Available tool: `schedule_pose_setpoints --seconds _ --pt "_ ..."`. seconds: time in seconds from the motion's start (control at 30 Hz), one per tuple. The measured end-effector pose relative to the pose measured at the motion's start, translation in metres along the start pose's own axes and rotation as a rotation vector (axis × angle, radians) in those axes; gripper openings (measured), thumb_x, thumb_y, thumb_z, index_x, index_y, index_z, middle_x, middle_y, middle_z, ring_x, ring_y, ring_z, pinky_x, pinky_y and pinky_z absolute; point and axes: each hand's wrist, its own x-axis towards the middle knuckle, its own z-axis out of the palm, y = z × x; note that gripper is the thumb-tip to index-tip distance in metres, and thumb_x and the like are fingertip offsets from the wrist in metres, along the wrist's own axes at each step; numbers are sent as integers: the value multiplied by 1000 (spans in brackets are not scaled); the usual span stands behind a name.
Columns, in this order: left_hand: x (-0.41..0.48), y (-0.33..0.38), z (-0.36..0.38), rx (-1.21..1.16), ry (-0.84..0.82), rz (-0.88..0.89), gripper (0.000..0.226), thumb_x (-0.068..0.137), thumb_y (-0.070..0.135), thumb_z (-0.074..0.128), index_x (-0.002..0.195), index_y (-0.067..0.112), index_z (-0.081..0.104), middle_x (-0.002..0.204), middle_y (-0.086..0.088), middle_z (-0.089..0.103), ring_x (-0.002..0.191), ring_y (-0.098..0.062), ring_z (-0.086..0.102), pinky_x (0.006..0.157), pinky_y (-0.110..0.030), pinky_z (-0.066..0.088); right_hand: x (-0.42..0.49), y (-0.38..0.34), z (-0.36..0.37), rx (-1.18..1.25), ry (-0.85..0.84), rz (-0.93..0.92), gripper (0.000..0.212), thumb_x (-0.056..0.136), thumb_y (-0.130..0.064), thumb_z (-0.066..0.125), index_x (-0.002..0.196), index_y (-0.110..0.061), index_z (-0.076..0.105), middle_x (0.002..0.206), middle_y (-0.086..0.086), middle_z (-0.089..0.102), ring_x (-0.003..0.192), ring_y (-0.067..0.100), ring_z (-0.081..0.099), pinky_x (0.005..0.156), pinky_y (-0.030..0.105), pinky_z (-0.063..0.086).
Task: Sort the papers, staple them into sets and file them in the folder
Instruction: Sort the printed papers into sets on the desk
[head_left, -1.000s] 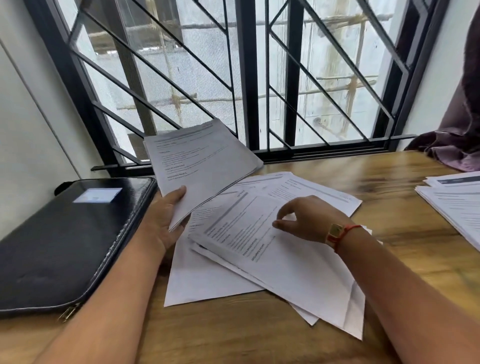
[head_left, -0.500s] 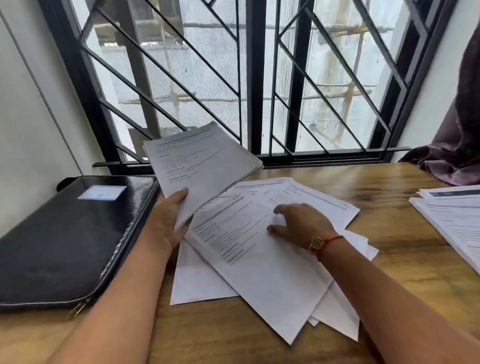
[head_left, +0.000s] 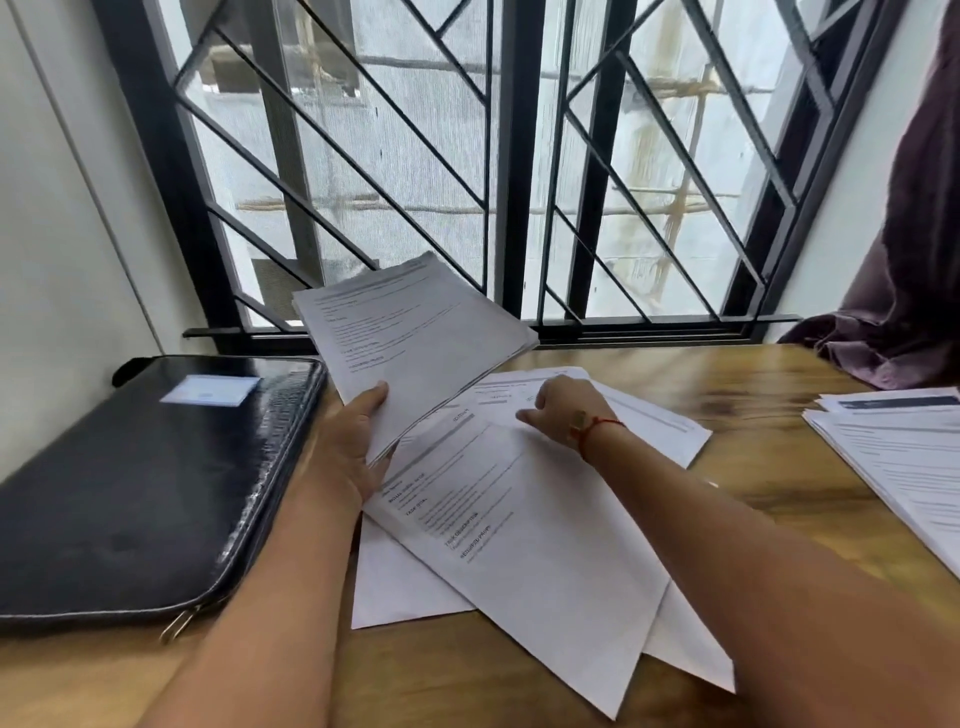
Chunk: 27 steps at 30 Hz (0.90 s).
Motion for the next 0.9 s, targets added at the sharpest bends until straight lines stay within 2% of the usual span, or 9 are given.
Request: schedule_pose_setpoints --seconds 0.03,0.17,0.27,0.4,0.53,0.6,0.73,0.8,0.9 --pt "1 0 -1 -3 8 4 31 99 12 57 129 14 61 112 -16 73 92 -32 74 60 -38 60 5 -2 3 -7 6 33 43 86 -54 65 75 -13 57 92 8 65 93 30 63 70 29 43" --pt "3 1 -2 -25 15 -7 27 98 11 59 125 12 63 109 -15 74 89 -30 74 58 -35 60 13 -18 11 -62 29 106 55 78 -58 73 105 -11 63 106 8 67 101 27 63 71 28 42" --pt "5 1 -3 -35 3 -20 23 99 11 58 120 11 65 107 -15 75 91 -31 74 60 -38 61 18 -28 11 -77 -15 136 50 80 -49 76 109 -10 64 112 9 68 105 26 63 71 27 42" --pt "5 2 -2 -48 3 -25 14 99 10 57 110 12 66 90 -10 77 75 -25 75 52 -32 59 23 -31 10 -53 -65 156 53 82 -46 75 114 -7 62 116 11 68 108 28 64 78 29 46" --pt "7 1 -5 -51 4 -14 16 97 10 61 112 12 67 101 -14 76 82 -29 75 56 -35 59 24 -31 9 1 -93 179 55 83 -42 75 120 -3 61 120 12 66 113 29 61 90 32 49" --pt "5 2 -3 -59 1 -13 14 98 9 59 108 13 67 94 -11 77 76 -26 75 53 -33 59 25 -30 11 33 -106 190 55 84 -39 75 123 -3 60 122 12 65 116 29 60 92 32 48" --pt "5 3 -4 -67 -19 -4 21 99 9 57 118 12 65 99 -11 77 81 -26 76 57 -34 59 25 -26 16 144 -81 207 34 90 -33 65 112 -7 65 113 10 67 96 25 58 78 28 43" --pt "5 5 -5 -73 -20 -5 24 99 10 57 123 11 64 100 -11 76 81 -26 76 57 -33 59 25 -24 14 238 -65 191 34 96 -37 54 107 -9 70 101 8 67 89 23 57 78 27 44" --pt "2 9 -3 -110 -54 -16 21 101 11 55 120 10 63 89 -9 77 73 -22 76 52 -30 58 26 -21 2 432 -28 160 28 96 -32 55 80 -13 68 82 8 63 90 27 61 80 31 50"
